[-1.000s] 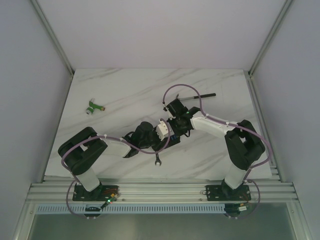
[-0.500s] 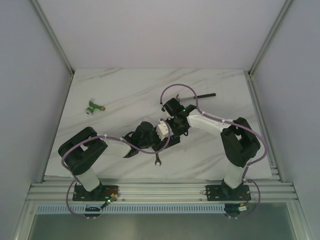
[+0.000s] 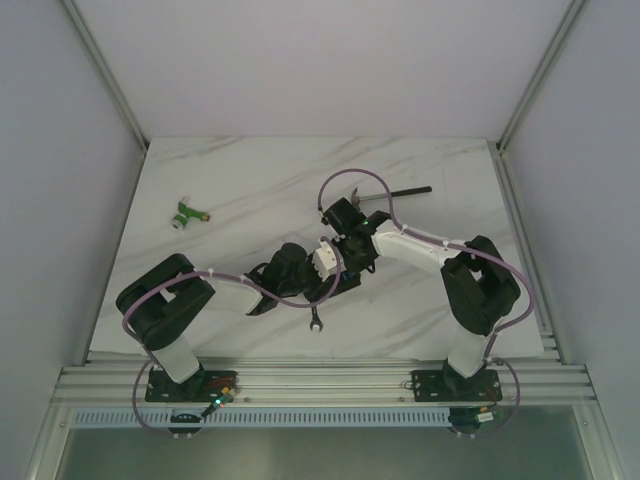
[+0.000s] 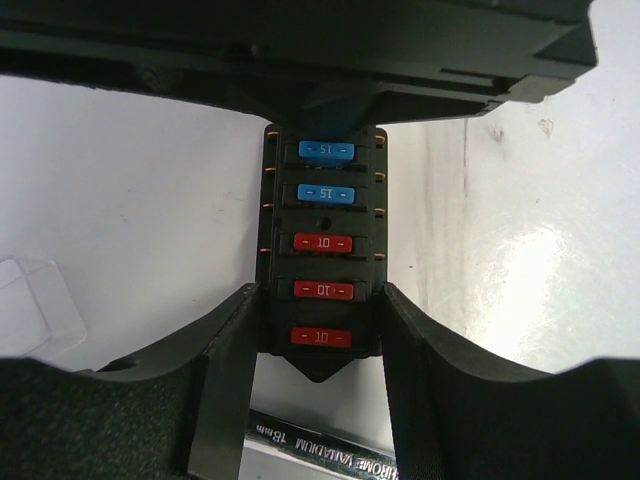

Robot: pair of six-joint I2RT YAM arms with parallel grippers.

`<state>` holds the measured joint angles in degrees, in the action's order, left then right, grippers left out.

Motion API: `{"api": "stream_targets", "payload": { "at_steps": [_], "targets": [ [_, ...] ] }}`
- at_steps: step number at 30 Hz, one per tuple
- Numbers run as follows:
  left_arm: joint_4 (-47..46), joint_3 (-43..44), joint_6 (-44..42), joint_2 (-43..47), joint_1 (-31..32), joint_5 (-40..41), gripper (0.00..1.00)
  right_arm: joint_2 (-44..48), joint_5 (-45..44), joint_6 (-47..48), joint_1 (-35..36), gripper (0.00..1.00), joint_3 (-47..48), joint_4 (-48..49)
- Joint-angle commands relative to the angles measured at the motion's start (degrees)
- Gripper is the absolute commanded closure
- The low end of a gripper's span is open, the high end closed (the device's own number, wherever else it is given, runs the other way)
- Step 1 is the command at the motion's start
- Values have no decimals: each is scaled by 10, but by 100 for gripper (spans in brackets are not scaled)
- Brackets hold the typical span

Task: Snap on the fuse box
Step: Install the fuse at the fuse box base.

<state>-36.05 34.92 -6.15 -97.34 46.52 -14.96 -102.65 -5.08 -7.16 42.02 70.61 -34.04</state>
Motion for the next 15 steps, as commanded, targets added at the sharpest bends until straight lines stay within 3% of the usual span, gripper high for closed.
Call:
{"api": "stream_targets", "payload": {
  "at_steps": [1, 7, 15],
  "targets": [
    [37, -11, 1, -3, -1, -3, 46, 17, 41, -4, -3, 80, -17, -38],
    [33, -20, 3, 11, -2, 3, 33, 39, 53, -11, -15, 75, -1, -38],
    [34, -25, 5, 19, -2, 4, 28, 38, 58, -26, -25, 75, 2, -27]
  ]
}}
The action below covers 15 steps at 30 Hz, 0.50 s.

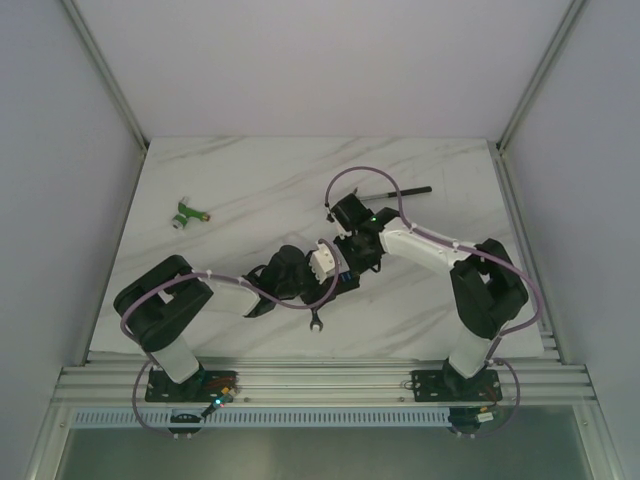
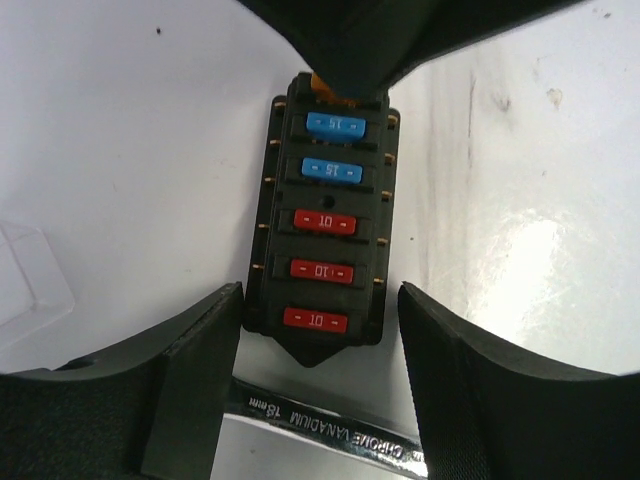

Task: Snap on the fuse box
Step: Install the fuse at the fuse box base.

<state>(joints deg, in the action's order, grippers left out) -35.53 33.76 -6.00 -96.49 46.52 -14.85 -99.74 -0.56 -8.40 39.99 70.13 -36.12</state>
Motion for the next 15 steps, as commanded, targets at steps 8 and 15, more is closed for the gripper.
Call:
{"api": "stream_targets", "payload": {
  "at_steps": [8, 15],
  "targets": [
    [29, -12, 3, 6, -2, -4, 35, -5, 32, -26, -14, 82, 4, 12],
    [30, -10, 2, 4, -2, -8, 40, -29, 31, -29, -16, 87, -5, 8]
  ]
}}
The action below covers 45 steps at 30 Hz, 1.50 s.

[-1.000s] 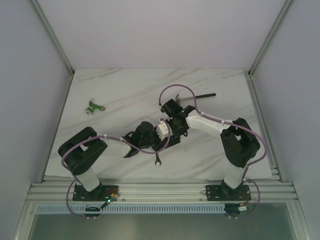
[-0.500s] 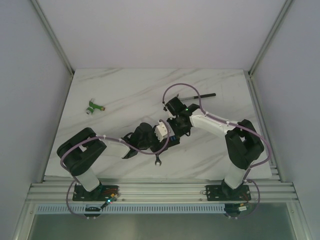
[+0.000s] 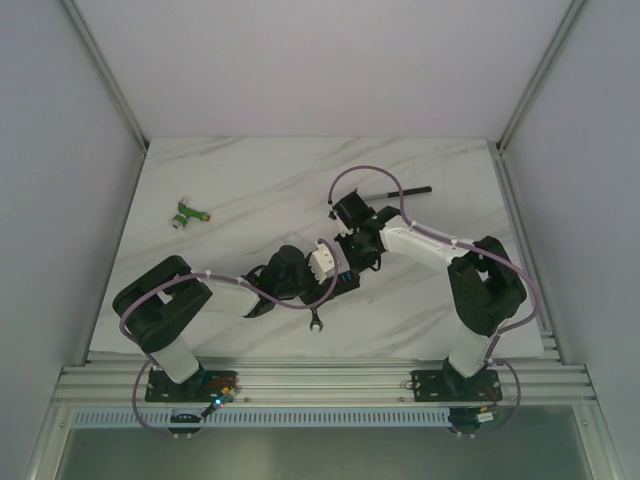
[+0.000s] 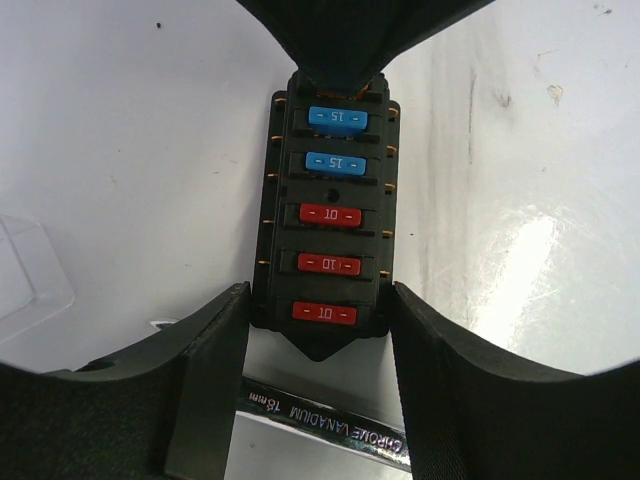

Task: Snap on the fuse box
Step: Install the fuse at the fuse box base.

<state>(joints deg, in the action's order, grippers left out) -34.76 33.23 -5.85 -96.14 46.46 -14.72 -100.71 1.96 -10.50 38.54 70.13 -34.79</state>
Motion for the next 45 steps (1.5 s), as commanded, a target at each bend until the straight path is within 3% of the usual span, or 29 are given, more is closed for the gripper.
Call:
{"api": "stream_targets", "payload": {
  "at_steps": [1, 7, 15, 37, 41, 45],
  "targets": [
    [22, -4, 0, 0, -2, -9, 41, -23, 1, -8, -2, 89, -6, -7],
    [23, -1, 0, -4, -1, -10, 43, -45, -7, -3, -2, 100, -14, -35],
    [23, 1, 1, -8, -2, -11, 45, -95, -46, 6, 2, 100, -39, -79],
    [19, 0, 3, -16, -6, -13, 47, -269, -51, 14, 22, 100, -46, -41],
    [19, 0, 4, -11, -6, -10, 45, -241, -41, 14, 29, 100, -47, -33],
    [19, -4, 5, 4, -6, -7, 40, -120, -27, 10, 30, 100, -55, -28]
  ]
}}
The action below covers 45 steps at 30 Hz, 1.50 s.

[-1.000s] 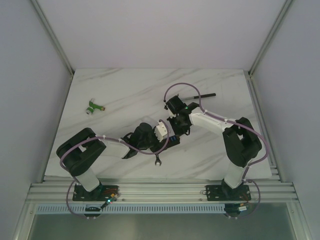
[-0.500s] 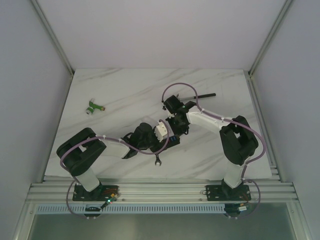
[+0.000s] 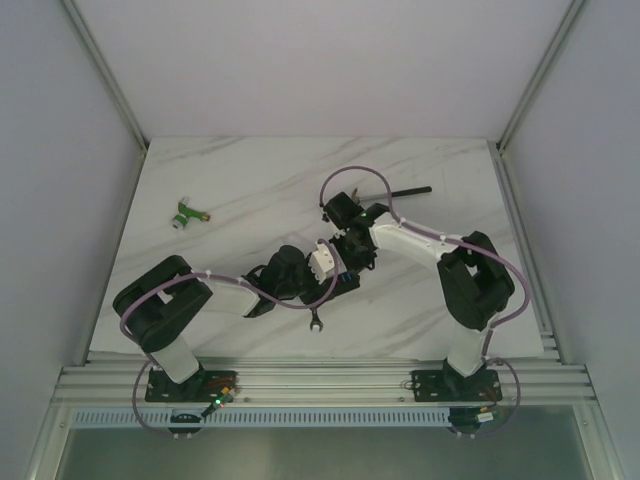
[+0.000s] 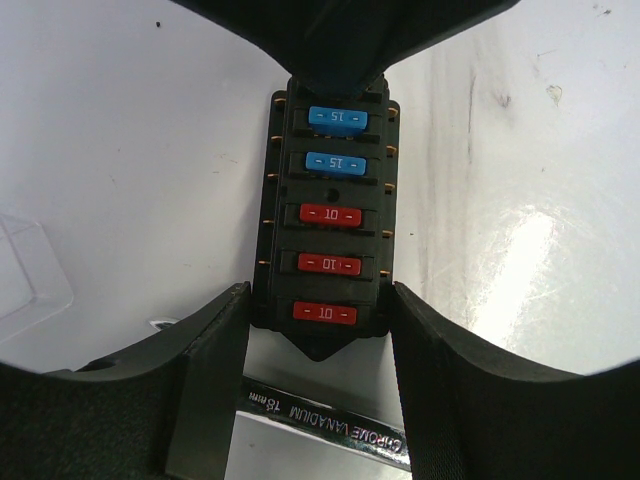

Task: Snap on the fuse box
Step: Install the fuse at the fuse box base, then adjust the fuse box base at the center of the board.

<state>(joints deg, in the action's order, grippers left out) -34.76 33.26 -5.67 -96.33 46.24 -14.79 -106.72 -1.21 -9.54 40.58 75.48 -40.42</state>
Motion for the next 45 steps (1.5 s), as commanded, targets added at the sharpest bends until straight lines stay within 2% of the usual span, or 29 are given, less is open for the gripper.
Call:
{"api": "stream_targets", "payload": {
  "at_steps": [1, 3, 4, 7, 13, 16, 23, 30, 36, 40, 45],
  "targets": [
    [20, -4, 3, 10, -4, -6, 39, -30, 5, 0, 10, 100, -108, 29],
    [27, -2, 4, 22, -3, 0, 35, 24, 2, -1, 10, 100, -102, 32],
    [29, -3, 6, 30, -3, 6, 30, 46, 3, 0, 10, 99, -99, 38],
    [32, -7, 12, 57, -3, 22, 20, 96, -5, 0, 10, 88, -85, 54],
    [51, -13, 37, 126, -3, 58, 14, 179, -35, -11, 7, 71, -96, 90],
    [75, -12, 67, 158, -2, 99, 13, 227, -37, -22, 5, 59, -125, 105],
    [151, 9, 174, 203, -22, 208, 8, 266, 7, -67, 5, 61, -237, 133],
    [205, 32, 265, 190, -77, 241, 5, 269, 63, -102, 5, 62, -316, 214],
    [234, 51, 331, 167, -119, 238, 4, 192, 25, -85, -5, 64, -287, 253],
    [240, 63, 359, 133, -120, 247, 4, 141, -14, -64, -23, 65, -250, 280],
    [252, 88, 366, 101, -121, 263, 4, 82, -17, -21, -45, 65, -183, 318]
  ]
}}
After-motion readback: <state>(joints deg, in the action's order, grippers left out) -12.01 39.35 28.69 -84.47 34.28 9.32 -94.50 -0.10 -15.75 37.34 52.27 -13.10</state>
